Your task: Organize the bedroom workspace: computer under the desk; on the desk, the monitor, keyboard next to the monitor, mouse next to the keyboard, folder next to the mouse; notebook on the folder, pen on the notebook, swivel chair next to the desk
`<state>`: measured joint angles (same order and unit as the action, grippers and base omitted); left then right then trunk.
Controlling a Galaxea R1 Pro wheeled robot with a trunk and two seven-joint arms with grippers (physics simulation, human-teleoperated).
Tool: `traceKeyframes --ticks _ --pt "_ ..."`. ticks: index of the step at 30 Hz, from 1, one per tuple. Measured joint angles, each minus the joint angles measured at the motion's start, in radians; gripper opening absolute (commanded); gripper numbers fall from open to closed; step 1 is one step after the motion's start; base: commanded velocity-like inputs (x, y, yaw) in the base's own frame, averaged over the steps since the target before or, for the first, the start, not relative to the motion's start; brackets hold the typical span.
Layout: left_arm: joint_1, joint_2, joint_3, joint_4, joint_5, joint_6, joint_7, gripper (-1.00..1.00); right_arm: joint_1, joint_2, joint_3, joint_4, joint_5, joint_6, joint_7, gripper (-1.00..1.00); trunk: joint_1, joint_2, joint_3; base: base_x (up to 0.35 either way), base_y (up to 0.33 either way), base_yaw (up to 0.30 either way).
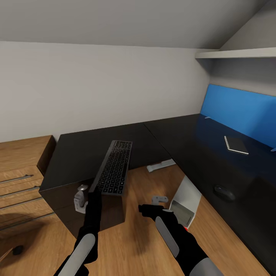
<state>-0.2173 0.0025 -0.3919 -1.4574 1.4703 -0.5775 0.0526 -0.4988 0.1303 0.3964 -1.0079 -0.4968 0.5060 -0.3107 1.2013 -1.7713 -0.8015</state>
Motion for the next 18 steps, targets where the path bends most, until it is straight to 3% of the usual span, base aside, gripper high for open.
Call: traceKeyframes --ticks 18 --pt "0.025 0.041 -0.003 -0.079 0.003 0.012 0.006 -1.0 0.0 -0.001 0.0 0.002 0.0 -0.002 -0.001 1.0 0.0 0.0 0.0 0.0 0.0 0.0"
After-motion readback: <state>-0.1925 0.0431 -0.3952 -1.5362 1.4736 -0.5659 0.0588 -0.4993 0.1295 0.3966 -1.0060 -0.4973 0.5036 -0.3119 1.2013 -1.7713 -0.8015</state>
